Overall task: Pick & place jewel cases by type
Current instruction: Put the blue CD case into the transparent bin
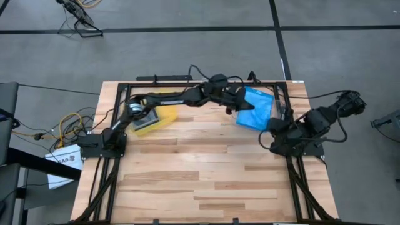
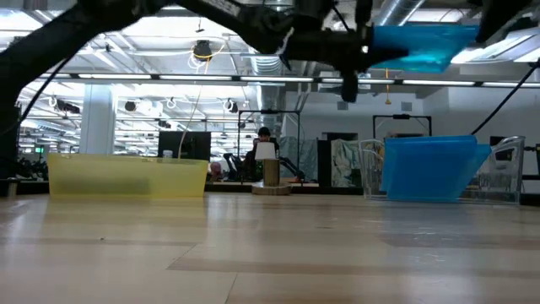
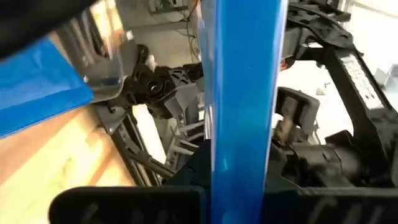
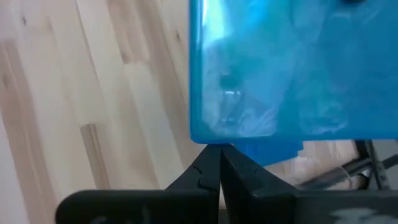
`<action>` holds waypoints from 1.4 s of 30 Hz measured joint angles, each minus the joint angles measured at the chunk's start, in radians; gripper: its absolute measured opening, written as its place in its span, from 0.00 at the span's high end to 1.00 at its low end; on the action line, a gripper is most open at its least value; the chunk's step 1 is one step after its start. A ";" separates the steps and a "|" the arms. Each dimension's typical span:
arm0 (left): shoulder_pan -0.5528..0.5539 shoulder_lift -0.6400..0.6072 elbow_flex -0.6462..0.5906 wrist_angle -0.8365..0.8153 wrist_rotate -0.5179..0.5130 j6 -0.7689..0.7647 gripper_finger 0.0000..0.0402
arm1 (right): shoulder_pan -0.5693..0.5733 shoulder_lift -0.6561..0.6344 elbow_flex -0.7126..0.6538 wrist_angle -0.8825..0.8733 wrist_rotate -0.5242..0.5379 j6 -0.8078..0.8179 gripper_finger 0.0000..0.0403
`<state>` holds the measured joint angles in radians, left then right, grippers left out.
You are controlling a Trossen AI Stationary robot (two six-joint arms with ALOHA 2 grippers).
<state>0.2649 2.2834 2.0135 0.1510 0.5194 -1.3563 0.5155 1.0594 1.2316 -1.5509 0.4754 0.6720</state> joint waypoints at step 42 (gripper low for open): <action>-0.017 0.224 0.074 0.046 -0.149 -0.351 0.99 | 0.132 0.001 -0.103 0.158 -0.128 -0.039 1.00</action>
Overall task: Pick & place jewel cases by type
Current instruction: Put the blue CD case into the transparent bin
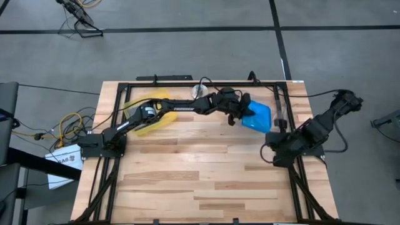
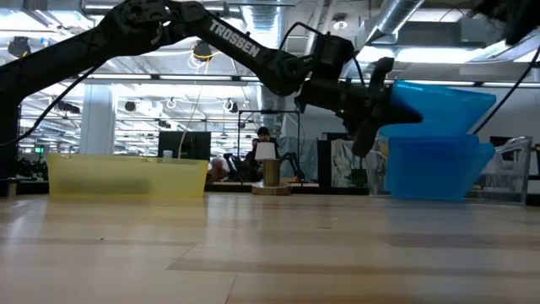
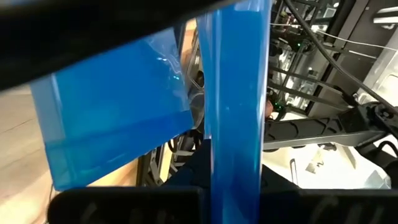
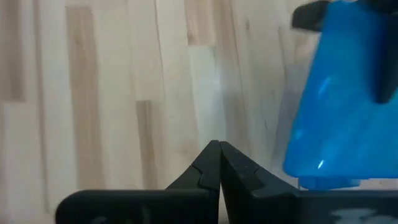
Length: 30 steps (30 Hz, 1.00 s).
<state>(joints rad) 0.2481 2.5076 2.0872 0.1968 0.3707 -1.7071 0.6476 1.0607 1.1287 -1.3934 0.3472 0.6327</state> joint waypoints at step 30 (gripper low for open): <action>-0.009 0.000 0.000 0.004 0.018 0.022 0.88 | -0.385 -0.005 -0.156 0.221 0.140 -0.259 1.00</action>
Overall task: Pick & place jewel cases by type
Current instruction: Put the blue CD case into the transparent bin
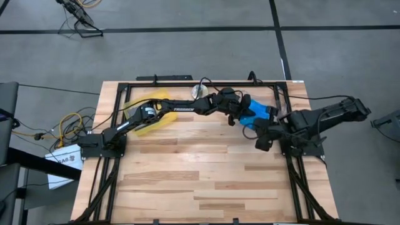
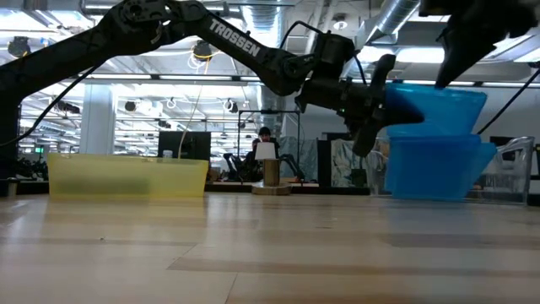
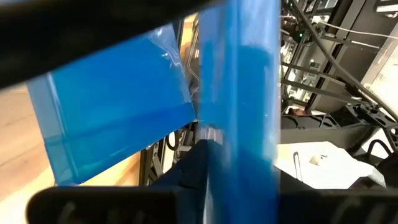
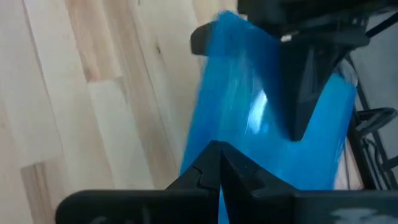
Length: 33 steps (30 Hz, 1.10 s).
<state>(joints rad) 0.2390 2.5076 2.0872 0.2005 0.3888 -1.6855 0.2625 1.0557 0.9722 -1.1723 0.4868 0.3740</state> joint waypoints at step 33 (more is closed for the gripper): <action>0.000 -0.002 0.001 0.122 0.175 -0.022 0.46 | -0.152 -0.013 -0.001 -0.122 -0.008 -0.122 1.00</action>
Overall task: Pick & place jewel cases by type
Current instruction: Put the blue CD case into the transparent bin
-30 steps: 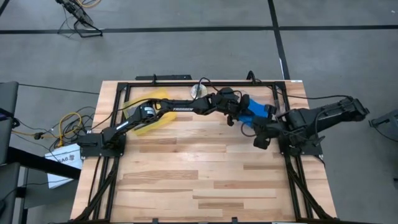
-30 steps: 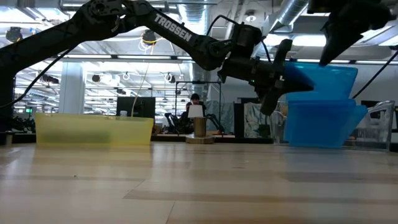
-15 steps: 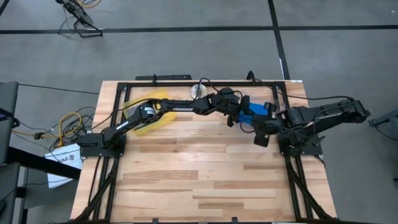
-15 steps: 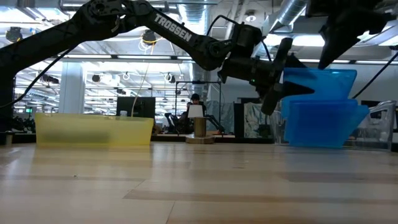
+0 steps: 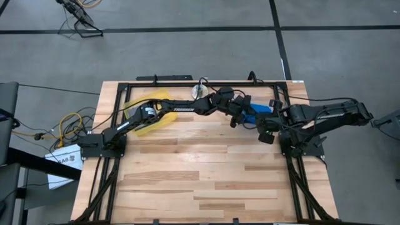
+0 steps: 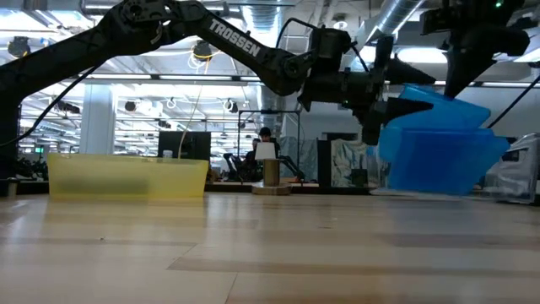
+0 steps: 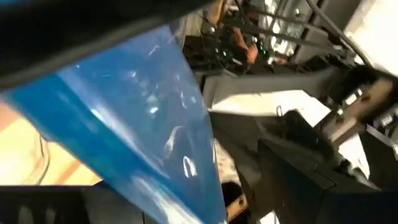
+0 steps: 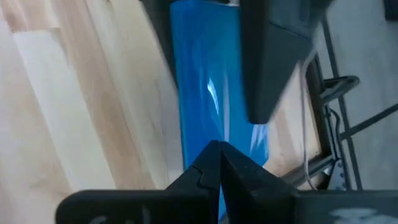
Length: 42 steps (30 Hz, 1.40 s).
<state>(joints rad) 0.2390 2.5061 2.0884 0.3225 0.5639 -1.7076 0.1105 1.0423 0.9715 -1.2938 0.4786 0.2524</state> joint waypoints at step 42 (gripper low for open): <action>-0.001 -0.011 0.267 0.437 0.304 0.203 0.46 | -0.251 -0.183 -0.063 -0.267 -0.158 0.645 1.00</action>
<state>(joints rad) 0.2378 2.4955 2.3555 0.7597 0.8679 -1.5051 -0.1403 0.8591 0.9081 -1.5603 0.3201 0.8969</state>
